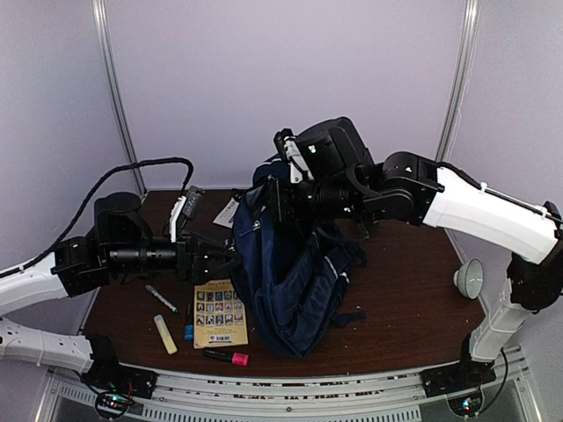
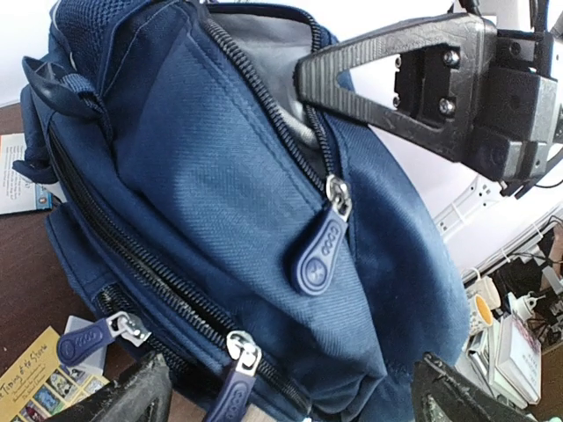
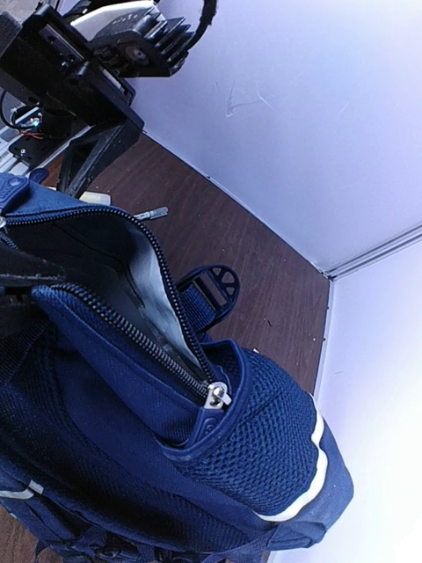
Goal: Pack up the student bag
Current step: Pick up the student bag from the center of the board, then turn over the student bag at the center of the board.
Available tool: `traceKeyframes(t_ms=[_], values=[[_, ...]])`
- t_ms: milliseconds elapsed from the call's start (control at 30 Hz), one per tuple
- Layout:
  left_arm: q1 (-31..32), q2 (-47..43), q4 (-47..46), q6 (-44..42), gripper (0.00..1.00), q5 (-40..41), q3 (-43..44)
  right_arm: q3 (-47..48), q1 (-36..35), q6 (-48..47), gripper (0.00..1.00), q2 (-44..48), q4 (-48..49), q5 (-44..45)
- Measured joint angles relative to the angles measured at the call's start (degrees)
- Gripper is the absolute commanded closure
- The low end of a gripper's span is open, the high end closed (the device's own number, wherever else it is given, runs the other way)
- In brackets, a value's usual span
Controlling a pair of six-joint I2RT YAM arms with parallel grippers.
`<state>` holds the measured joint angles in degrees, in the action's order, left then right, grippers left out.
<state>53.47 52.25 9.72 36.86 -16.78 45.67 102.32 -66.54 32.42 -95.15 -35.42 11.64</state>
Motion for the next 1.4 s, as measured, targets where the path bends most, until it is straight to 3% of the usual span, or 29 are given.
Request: traceKeyframes(t_ms=[300, 500, 633, 733, 867, 1200, 1400], values=[[0.4, 6.5, -4.1, 3.5, 0.06, 1.3, -0.5, 1.4, 0.3, -0.1, 1.00, -1.7, -2.8, 1.1], [1.4, 10.9, -3.9, 5.2, 0.50, 4.3, 1.5, 1.4, 0.4, -0.1, 1.00, -1.9, -3.8, 2.0], [1.7, 10.8, -3.5, 5.4, 0.74, 7.1, 1.6, 1.4, 0.4, -0.2, 1.00, -1.9, -3.6, 1.9], [1.8, 9.7, -3.1, 5.5, 0.99, 9.0, 1.6, 1.4, 0.4, -0.3, 1.00, -1.9, -2.8, 1.9], [2.1, 9.3, 1.9, 2.6, 1.00, 12.8, 4.9, 1.6, 0.4, -0.8, 1.00, -1.9, -1.6, 1.9], [3.3, 16.9, 23.2, -15.2, 1.00, 29.3, 31.1, 1.9, 2.8, -3.1, 1.00, 2.1, 3.2, 2.4], [5.1, 23.6, 25.1, -27.1, 1.00, 32.5, 41.4, -11.9, 4.0, -2.9, 1.00, 12.4, 12.1, 3.0]])
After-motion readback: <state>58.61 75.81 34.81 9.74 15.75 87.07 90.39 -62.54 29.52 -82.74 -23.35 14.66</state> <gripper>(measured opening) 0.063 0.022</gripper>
